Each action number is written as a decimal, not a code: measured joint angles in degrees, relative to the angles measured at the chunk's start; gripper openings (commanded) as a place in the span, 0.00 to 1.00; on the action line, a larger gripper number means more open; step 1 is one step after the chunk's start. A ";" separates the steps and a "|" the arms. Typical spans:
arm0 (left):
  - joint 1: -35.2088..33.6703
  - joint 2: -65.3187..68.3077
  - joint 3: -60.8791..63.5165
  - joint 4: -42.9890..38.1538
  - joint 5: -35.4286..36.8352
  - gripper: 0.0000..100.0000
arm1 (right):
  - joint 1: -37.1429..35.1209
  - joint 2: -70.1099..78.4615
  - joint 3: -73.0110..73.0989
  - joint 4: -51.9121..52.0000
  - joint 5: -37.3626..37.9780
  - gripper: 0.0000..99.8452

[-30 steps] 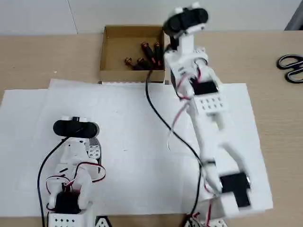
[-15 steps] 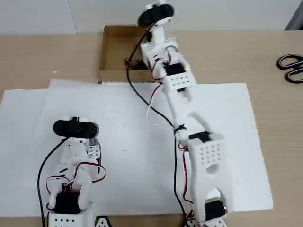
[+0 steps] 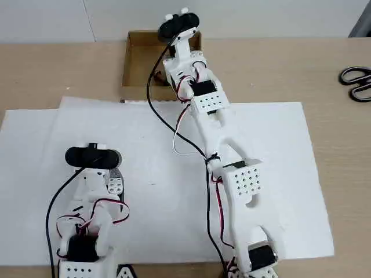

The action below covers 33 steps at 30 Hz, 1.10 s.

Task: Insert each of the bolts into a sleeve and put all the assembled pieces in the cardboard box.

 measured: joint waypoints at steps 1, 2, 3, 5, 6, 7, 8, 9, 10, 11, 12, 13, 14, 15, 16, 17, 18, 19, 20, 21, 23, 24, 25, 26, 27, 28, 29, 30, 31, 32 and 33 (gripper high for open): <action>0.00 0.00 0.00 0.00 0.00 0.01 | 0.00 0.00 0.00 1.14 0.70 0.16; 0.00 0.00 0.00 0.00 0.00 0.01 | 0.00 0.00 0.00 2.37 1.49 0.19; 0.00 0.00 0.00 0.00 0.00 0.01 | 0.00 0.00 0.00 3.25 2.11 0.22; 0.00 0.00 0.00 0.00 0.00 0.01 | 0.09 -0.18 -0.44 3.96 2.90 0.24; 0.00 0.00 0.00 0.00 0.00 0.01 | 0.09 -0.18 -0.88 3.96 3.16 0.24; 0.00 0.00 0.00 0.00 0.00 0.01 | 0.09 -0.18 -1.23 4.13 3.25 0.24; 0.00 0.00 0.00 0.00 0.00 0.01 | 0.09 -0.18 -1.67 4.40 3.34 0.24; 0.00 0.00 0.00 0.00 0.00 0.01 | 0.35 -0.18 -1.67 4.40 3.34 0.24; 0.00 0.00 0.00 0.00 0.00 0.01 | 0.62 -0.18 -1.67 4.40 3.34 0.24; 0.00 0.00 0.00 0.00 0.00 0.01 | 0.97 -0.44 -1.67 4.40 3.34 0.24; 0.00 0.00 0.00 0.00 0.00 0.01 | 1.32 -0.70 -1.67 4.40 3.34 0.24; 0.00 0.00 0.00 0.00 0.00 0.01 | 1.76 -1.05 -1.67 4.40 3.34 0.24; 0.00 0.00 0.00 0.00 0.00 0.01 | 2.11 -1.76 -1.67 4.48 3.34 0.24; 0.00 0.00 0.00 0.00 0.00 0.01 | 2.55 -2.64 -1.67 4.92 3.34 0.24; 0.00 0.00 0.00 0.00 0.00 0.01 | 2.90 -3.78 -1.67 5.89 3.34 0.24; 0.00 0.00 0.00 0.00 0.00 0.01 | 3.16 -5.01 -1.67 7.03 3.34 0.24; 0.00 0.00 0.00 0.00 0.00 0.01 | 3.25 -6.33 -1.67 8.44 3.34 0.24; 0.00 0.00 0.00 0.00 0.00 0.01 | 3.34 -7.56 -1.67 10.20 3.34 0.24; 0.00 0.00 0.00 0.00 0.00 0.01 | 3.60 -8.79 -1.67 11.96 3.34 0.24; 0.00 0.00 0.00 0.00 0.00 0.01 | 3.69 -9.76 -1.67 13.54 3.34 0.24; 0.00 0.00 0.00 0.00 0.00 0.01 | 4.48 -11.60 -1.76 16.53 3.34 0.24; 0.00 0.00 0.00 0.00 0.00 0.01 | 5.01 -12.40 -1.76 18.02 3.34 0.24; 0.00 0.00 0.00 0.00 0.00 0.01 | 5.45 -13.19 -1.76 19.43 3.34 0.24; 0.00 0.00 0.00 0.00 0.00 0.01 | 5.89 -13.89 -1.76 20.92 3.34 0.24; 0.00 0.00 0.00 0.00 0.00 0.01 | 6.33 -14.68 -1.76 22.33 3.34 0.22; 0.00 0.00 0.00 0.00 0.00 0.01 | 6.77 -15.38 -1.76 23.74 3.34 0.20; 0.00 0.00 0.00 0.00 0.00 0.01 | 7.12 -16.18 -1.76 25.32 3.34 0.17; 0.00 0.00 0.00 0.00 0.00 0.01 | 7.65 -17.14 -1.76 26.81 3.34 0.13; 0.00 0.00 0.00 0.00 0.00 0.01 | 8.09 -17.85 -1.76 27.96 3.34 0.07; 0.00 0.00 0.00 0.00 0.00 0.01 | 8.53 -18.64 -1.76 28.92 3.34 0.01; 0.00 0.00 0.00 0.00 0.00 0.01 | 9.14 -19.34 -1.76 29.71 3.34 0.00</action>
